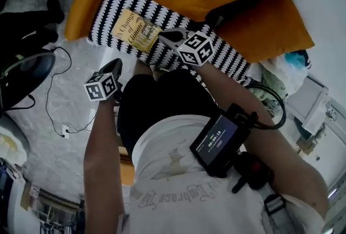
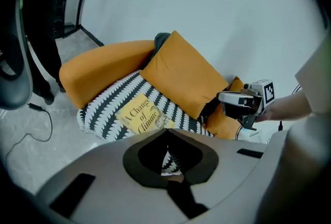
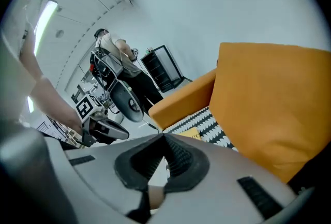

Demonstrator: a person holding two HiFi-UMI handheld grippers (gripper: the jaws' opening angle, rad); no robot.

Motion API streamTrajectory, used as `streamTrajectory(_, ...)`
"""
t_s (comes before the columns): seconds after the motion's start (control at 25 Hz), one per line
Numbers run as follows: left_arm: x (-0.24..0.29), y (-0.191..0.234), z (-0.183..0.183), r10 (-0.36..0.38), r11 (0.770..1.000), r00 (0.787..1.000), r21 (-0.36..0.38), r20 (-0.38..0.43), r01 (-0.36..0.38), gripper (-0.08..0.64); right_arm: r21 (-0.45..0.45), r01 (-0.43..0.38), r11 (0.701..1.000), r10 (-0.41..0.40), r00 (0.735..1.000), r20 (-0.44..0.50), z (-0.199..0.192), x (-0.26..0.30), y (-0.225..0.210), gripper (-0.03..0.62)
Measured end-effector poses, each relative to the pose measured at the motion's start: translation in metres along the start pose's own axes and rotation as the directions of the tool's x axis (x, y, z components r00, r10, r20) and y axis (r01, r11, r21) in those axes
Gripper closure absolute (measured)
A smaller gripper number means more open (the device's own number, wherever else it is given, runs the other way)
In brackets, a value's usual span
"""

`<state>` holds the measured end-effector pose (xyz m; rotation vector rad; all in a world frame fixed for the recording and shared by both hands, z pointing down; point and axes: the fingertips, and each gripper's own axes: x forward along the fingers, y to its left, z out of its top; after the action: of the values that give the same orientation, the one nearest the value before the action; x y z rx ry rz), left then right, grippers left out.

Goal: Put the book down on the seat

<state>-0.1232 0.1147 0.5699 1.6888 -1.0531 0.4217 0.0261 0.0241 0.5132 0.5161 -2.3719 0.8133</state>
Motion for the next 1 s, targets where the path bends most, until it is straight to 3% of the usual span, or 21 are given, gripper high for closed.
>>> streamTrajectory(0.24,-0.036,-0.047,0.024,-0.011,0.997,0.998,0.081,0.068,0.005,0.548,-0.022,-0.022,0.999,0.024,0.996,0.083,0.031,-0.033,0.028,0.577)
streamTrajectory(0.36,-0.053,-0.078,0.024,-0.012,0.997,0.993,0.083,0.114,0.002,0.548,-0.017,-0.023,1.000,0.024,0.994,0.110,0.032,-0.065,0.036,0.577)
streamTrajectory(0.6,-0.096,-0.071,0.044,0.026,0.995,0.978,0.090,0.208,-0.045,0.548,0.004,-0.021,1.000,0.020,0.985,0.174,0.049,-0.085,0.042,0.577)
streamTrajectory(1.0,-0.144,-0.107,0.069,0.003,0.970,0.950,0.231,0.311,-0.079,0.548,-0.004,-0.059,0.998,0.057,0.941,0.333,0.088,-0.132,0.075,0.577)
